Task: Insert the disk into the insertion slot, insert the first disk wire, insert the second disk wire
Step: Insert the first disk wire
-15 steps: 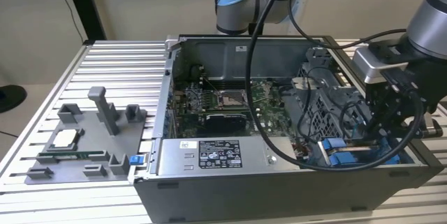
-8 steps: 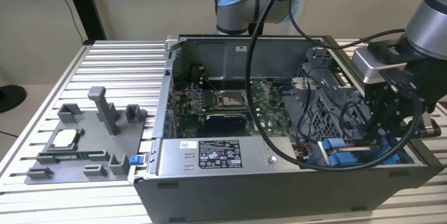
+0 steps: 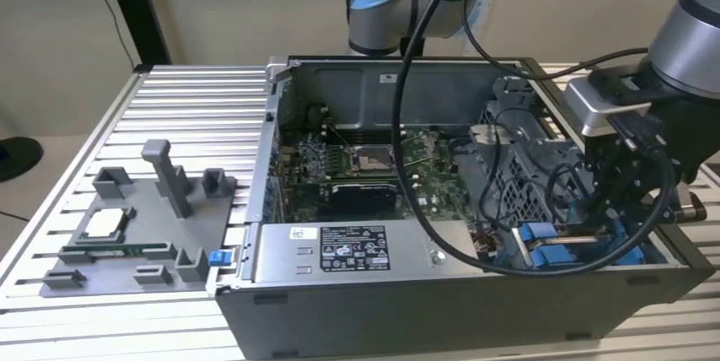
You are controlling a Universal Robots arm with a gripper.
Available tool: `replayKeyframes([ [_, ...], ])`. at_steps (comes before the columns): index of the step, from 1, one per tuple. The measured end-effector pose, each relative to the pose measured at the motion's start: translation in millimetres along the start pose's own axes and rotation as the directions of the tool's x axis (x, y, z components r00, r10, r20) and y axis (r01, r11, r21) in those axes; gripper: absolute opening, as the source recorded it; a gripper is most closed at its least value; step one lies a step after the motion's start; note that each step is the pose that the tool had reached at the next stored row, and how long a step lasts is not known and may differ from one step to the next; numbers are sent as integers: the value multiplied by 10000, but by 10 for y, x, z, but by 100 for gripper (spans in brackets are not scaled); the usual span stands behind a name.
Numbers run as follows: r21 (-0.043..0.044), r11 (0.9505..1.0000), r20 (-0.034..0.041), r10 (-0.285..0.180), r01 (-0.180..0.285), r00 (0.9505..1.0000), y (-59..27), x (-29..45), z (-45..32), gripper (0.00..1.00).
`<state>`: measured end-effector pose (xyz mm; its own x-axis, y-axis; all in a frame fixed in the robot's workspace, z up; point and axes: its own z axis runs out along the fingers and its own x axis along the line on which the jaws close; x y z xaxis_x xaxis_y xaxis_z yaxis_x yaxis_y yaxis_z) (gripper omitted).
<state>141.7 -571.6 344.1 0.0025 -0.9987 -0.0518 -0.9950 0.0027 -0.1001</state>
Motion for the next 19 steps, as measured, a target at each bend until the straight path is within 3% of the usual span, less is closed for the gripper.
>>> replayKeyframes([
  [19,1,10000,1,-9,9,10000,6,3,55,0],
])
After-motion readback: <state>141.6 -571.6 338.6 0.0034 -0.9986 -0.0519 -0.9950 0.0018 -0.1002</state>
